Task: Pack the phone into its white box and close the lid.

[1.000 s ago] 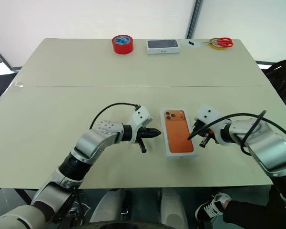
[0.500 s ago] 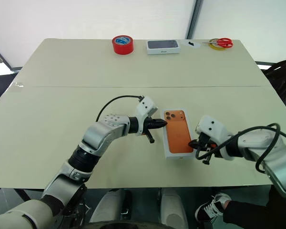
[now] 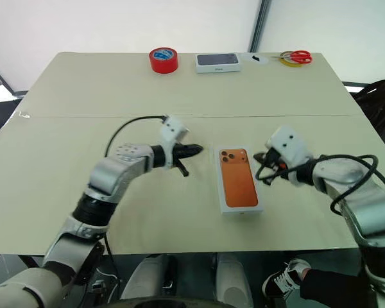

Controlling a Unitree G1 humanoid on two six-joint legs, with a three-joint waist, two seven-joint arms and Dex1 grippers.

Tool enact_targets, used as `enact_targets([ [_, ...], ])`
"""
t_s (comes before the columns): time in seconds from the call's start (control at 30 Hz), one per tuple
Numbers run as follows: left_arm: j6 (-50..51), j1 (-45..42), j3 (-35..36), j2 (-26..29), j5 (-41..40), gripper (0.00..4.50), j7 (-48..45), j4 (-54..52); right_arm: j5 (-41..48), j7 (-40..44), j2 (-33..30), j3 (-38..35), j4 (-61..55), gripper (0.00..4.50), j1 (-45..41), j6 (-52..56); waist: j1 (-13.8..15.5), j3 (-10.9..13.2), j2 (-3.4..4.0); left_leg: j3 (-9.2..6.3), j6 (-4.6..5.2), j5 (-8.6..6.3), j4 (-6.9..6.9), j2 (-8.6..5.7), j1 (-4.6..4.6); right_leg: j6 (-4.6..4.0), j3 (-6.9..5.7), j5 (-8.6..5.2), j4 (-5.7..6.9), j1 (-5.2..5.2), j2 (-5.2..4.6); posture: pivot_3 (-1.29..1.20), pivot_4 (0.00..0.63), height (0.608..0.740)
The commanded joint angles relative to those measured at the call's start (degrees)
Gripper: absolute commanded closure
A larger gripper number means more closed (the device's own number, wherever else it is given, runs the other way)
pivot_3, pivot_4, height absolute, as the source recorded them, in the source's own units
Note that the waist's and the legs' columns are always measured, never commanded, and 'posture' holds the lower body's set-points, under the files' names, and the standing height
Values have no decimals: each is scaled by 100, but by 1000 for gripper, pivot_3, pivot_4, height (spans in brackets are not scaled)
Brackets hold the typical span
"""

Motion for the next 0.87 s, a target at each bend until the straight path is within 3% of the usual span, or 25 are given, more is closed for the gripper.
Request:
enact_targets([
  [0.03,-279,465,829,500,-162,4500,77,-686,-102,-112,335,-162,764,4464,-513,-440,-27,0,-1,2,-1,0,0,1,1,0,1,1,-2,0,1,0,150,732],
  [0.13,-470,828,1162,876,-154,4500,99,-845,-43,-136,589,-188,1048,4464,-750,-510,17,0,-1,1,-2,1,0,1,1,1,1,2,2,0,0,0,150,732],
  [0.33,-465,1814,2478,1470,-425,4500,304,-1215,-16,207,956,-107,1953,4464,-1095,-1036,0,0,-1,4,-3,2,1,0,2,-2,2,2,-1,3,-6,0,150,732],
  [0.6,-501,2213,3064,1881,-500,4500,410,-1099,-133,475,1103,63,2122,4464,-1101,-1369,-9,0,-1,2,-5,2,1,-1,2,-1,-2,3,1,5,-6,0,150,732],
  [0.87,-495,2334,3076,2003,-558,4500,502,-1046,-177,582,1158,114,2085,4464,-1080,-1397,3,0,-1,2,-5,2,0,0,3,-2,-3,2,3,4,-7,0,150,732],
])
